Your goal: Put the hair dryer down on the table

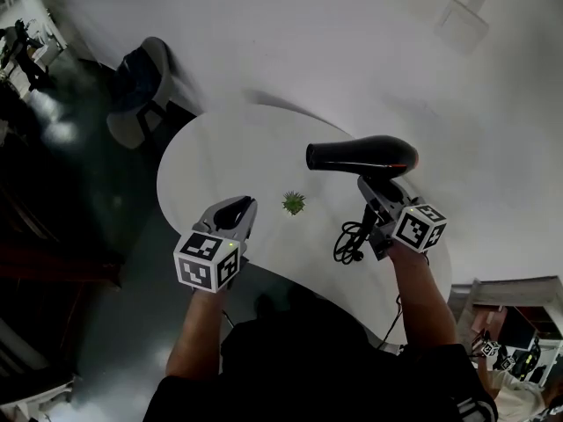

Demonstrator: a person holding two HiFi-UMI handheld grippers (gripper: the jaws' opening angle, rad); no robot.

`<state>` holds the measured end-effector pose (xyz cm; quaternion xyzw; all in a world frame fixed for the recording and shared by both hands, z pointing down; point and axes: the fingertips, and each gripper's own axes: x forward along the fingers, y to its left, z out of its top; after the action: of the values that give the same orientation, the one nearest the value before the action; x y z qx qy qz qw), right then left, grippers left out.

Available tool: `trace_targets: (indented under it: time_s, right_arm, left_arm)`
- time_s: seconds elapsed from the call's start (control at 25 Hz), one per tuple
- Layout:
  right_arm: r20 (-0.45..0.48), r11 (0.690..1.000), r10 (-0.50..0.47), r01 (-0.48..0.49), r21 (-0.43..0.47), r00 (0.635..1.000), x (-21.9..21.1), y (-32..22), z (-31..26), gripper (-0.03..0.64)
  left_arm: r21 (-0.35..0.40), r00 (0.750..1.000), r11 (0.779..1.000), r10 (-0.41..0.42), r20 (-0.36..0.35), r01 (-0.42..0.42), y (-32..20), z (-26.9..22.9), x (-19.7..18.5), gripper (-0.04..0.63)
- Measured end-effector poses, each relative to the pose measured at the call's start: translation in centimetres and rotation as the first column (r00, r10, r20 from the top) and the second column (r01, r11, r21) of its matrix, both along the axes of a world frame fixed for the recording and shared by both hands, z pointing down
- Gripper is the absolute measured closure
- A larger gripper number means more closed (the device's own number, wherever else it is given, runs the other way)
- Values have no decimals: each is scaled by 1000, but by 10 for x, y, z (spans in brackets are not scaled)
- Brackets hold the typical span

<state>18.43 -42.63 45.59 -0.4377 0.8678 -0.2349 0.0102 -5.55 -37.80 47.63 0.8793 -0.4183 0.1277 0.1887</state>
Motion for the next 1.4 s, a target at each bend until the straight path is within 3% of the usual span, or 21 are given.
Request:
trace_targets:
  time_s: [0.36, 0.64, 0.92, 1.4]
  right_arm:
    - [20, 991, -7, 9, -132, 1000, 8, -55, 62, 443]
    - [-93, 971, -41, 18, -237, 995, 8, -83, 121, 443]
    - [-145, 946, -57, 8, -324, 988, 5, -93, 169, 443]
    - [-268, 880, -83, -56, -471, 960, 5, -108, 219, 443]
  left_arm:
    - [-68, 999, 998, -10, 32, 12, -16, 24, 12, 555]
    - [-111, 998, 993, -24, 58, 30, -19, 39, 12, 555]
    - [-128, 997, 991, -35, 71, 44, -15, 45, 12, 555]
    - [-143, 997, 989, -33, 66, 42, -5, 51, 16, 555]
